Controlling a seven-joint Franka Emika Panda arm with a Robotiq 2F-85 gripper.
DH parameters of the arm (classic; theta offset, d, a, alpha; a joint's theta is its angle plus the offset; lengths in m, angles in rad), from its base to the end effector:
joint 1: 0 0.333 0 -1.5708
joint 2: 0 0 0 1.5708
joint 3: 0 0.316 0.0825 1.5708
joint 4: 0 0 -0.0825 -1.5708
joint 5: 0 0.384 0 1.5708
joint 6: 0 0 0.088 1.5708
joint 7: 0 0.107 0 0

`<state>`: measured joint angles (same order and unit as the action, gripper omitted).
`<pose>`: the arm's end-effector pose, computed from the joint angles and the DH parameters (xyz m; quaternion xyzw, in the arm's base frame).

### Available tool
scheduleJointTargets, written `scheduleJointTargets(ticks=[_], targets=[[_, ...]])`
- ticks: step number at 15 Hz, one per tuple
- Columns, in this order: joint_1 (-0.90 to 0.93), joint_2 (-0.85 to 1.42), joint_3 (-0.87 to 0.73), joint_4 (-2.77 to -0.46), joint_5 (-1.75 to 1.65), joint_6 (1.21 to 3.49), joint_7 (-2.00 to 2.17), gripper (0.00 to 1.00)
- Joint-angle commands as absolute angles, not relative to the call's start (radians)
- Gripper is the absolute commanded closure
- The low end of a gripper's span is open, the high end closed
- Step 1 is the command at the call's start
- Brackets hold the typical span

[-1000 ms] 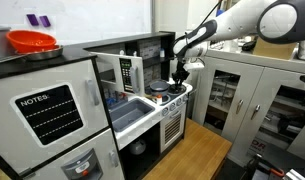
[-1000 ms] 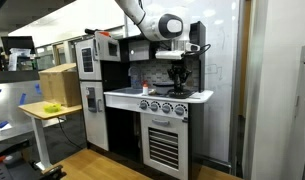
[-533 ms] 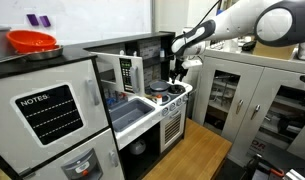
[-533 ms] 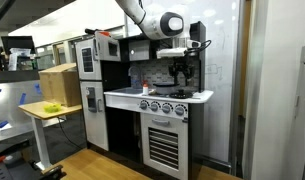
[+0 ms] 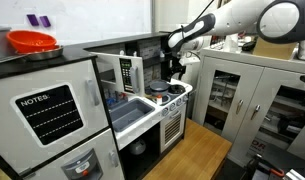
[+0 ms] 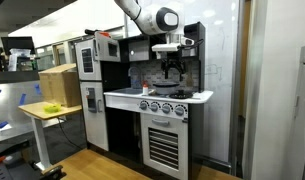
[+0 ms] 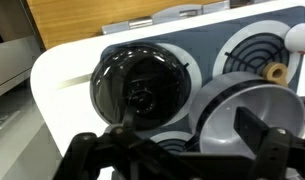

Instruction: Remove the black lid from the grey pot, place the white and red shaker inside the sink

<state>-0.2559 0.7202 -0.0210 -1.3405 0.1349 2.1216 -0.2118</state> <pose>0.7169 -0.1938 0.3071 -0.9962 0.0632 -0.0421 0.0427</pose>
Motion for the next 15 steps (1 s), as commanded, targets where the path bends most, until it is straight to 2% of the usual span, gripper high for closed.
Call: scheduleJointTargets(ticks=[1, 7, 15], targets=[[-0.244, 0.690, 0.001, -1.335, 0.146, 2.003, -0.221, 0.00], [-0.192, 0.686, 0.032, -1.302, 0.151, 1.901, -0.224, 0.00], [-0.102, 0.723, 0.052, -1.293, 0.136, 1.900, -0.206, 0.00]])
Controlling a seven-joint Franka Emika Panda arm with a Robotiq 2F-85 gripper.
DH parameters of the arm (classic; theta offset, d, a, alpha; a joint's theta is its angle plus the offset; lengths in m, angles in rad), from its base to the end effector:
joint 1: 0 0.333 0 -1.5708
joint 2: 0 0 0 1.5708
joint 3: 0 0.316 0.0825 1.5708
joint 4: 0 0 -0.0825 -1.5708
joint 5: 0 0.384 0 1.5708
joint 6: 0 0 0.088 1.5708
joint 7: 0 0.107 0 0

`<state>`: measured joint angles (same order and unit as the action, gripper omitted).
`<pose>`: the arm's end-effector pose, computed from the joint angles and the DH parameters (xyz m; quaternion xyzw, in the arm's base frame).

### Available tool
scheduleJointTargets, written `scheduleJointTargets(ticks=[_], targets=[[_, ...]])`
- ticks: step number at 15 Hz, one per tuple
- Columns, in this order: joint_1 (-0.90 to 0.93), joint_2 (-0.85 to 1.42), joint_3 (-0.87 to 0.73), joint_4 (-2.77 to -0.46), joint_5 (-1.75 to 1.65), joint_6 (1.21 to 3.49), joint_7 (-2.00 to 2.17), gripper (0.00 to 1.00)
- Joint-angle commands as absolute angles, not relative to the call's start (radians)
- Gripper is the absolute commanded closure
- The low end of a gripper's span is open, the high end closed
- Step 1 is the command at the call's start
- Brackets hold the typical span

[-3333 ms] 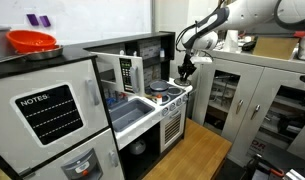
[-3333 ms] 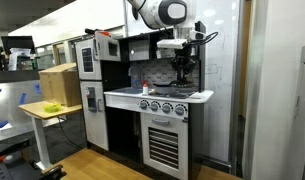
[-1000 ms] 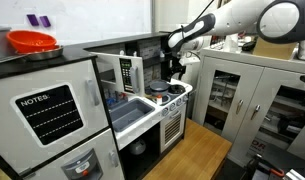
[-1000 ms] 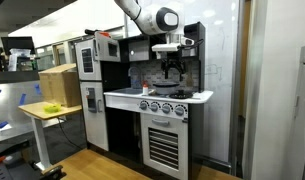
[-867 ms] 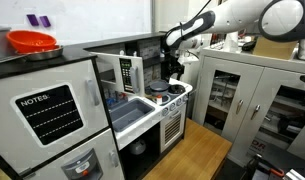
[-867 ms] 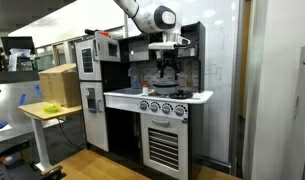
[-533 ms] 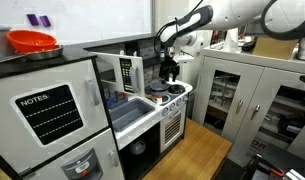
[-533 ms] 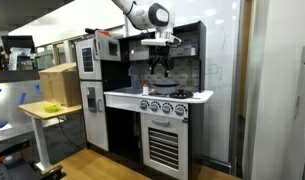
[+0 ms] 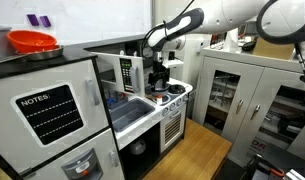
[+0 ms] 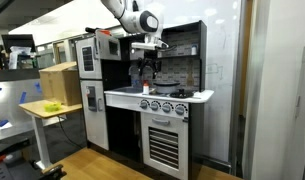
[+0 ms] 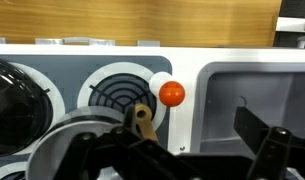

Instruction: Remove the black lid from the grey pot, place the white and red shaker inside the sink

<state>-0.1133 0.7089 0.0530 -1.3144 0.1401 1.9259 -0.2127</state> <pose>0.7261 -0.0426 0.3119 -0.9946 -0.0428 0.0366 0.0877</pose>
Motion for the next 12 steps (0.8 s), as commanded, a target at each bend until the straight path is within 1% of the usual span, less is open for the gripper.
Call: scheduleJointTargets(ticks=[1, 12], targets=[[-0.097, 0.725, 0.053, -1.299, 0.139, 1.901, -0.205, 0.00], [-0.071, 0.718, 0.041, -1.366, 0.131, 1.934, -0.152, 0.00]])
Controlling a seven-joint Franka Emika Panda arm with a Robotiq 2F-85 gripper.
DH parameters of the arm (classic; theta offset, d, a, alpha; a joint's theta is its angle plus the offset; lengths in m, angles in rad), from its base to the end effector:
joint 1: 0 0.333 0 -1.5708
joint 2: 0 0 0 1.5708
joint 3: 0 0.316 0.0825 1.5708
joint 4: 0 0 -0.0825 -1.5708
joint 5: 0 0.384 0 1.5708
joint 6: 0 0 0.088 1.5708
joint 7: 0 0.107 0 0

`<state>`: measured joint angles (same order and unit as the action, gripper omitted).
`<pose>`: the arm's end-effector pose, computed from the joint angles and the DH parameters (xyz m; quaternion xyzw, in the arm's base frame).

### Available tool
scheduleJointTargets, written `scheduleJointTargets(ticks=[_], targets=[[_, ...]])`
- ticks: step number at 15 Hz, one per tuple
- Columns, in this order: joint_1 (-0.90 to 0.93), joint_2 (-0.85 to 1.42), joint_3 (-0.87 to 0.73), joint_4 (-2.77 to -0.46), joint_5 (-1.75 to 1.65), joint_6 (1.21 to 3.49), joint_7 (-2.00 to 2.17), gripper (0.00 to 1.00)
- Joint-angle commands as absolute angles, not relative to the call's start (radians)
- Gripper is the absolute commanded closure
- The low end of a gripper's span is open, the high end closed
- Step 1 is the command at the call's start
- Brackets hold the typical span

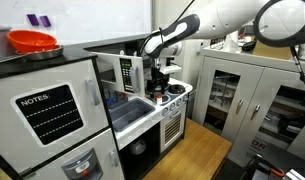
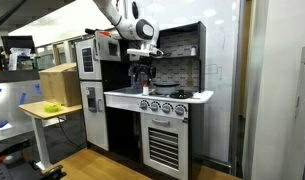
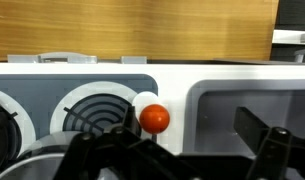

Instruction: Remove the black lid from the grey pot, place the white and red shaker inside the sink

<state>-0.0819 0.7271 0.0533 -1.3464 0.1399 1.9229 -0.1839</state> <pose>0.7191 -0.0187 0.2840 -0.9929 -0.0428 0.0656 0.0892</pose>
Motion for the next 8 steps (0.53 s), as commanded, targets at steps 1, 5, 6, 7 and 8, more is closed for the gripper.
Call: scheduleJointTargets(ticks=[1, 5, 6, 7, 8], targets=[[-0.068, 0.722, 0.038, -1.365, 0.123, 1.934, -0.143, 0.00], [-0.054, 0.734, 0.024, -1.361, 0.092, 1.940, -0.104, 0.00], [-0.051, 0.739, 0.022, -1.356, 0.084, 1.937, -0.095, 0.00], [-0.047, 0.743, 0.019, -1.353, 0.077, 1.936, -0.086, 0.00], [-0.045, 0.745, 0.017, -1.352, 0.072, 1.935, -0.081, 0.00]])
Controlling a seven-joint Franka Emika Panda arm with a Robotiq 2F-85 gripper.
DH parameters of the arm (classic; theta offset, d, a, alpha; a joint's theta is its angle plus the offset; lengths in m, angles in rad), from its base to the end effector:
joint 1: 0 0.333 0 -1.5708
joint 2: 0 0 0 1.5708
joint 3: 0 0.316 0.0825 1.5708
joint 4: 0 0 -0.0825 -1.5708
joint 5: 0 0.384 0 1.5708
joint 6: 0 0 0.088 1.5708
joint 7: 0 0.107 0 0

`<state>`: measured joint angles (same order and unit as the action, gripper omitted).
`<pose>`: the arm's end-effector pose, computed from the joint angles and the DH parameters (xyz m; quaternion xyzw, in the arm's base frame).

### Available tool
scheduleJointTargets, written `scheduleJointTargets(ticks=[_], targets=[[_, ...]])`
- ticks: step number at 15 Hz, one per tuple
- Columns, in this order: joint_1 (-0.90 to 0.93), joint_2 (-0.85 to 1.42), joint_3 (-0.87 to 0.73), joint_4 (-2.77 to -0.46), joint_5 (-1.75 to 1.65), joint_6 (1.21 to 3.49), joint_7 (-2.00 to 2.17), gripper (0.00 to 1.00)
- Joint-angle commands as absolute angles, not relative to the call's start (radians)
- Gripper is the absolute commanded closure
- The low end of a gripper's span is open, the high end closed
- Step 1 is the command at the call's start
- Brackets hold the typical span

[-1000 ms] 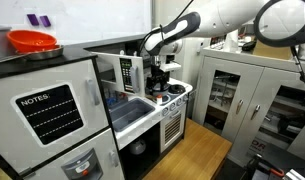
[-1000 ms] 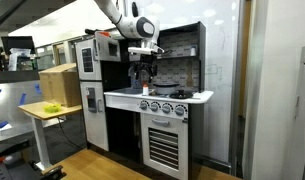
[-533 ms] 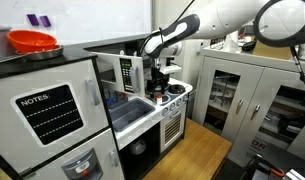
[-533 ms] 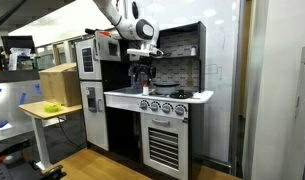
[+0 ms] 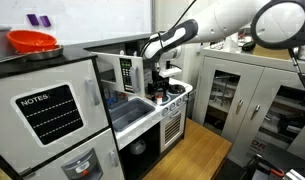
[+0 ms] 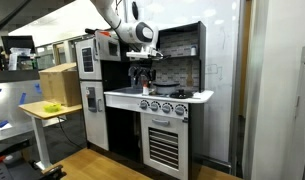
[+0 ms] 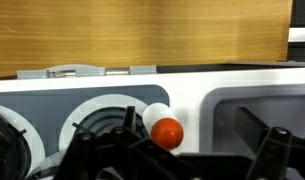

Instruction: Remove the black lid from the grey pot, place the white and red shaker inside the sink

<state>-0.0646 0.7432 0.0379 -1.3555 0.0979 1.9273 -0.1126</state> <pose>0.7163 -0.0178 0.2680 -0.9945 -0.0179 0.0811 0.0632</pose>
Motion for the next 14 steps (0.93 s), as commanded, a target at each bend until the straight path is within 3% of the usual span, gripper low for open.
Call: scheduleJointTargets(ticks=[1, 2, 3, 4, 13, 14], targets=[[-0.043, 0.747, 0.014, -1.350, 0.066, 1.935, -0.074, 0.00], [-0.041, 0.748, 0.012, -1.349, 0.062, 1.936, -0.068, 0.00], [-0.042, 0.746, 0.013, -1.353, 0.060, 1.942, -0.064, 0.25], [-0.042, 0.746, 0.012, -1.354, 0.059, 1.944, -0.061, 0.26], [-0.046, 0.756, 0.008, -1.348, 0.058, 1.965, -0.070, 0.92], [-0.045, 0.757, 0.008, -1.346, 0.057, 1.965, -0.070, 0.94]])
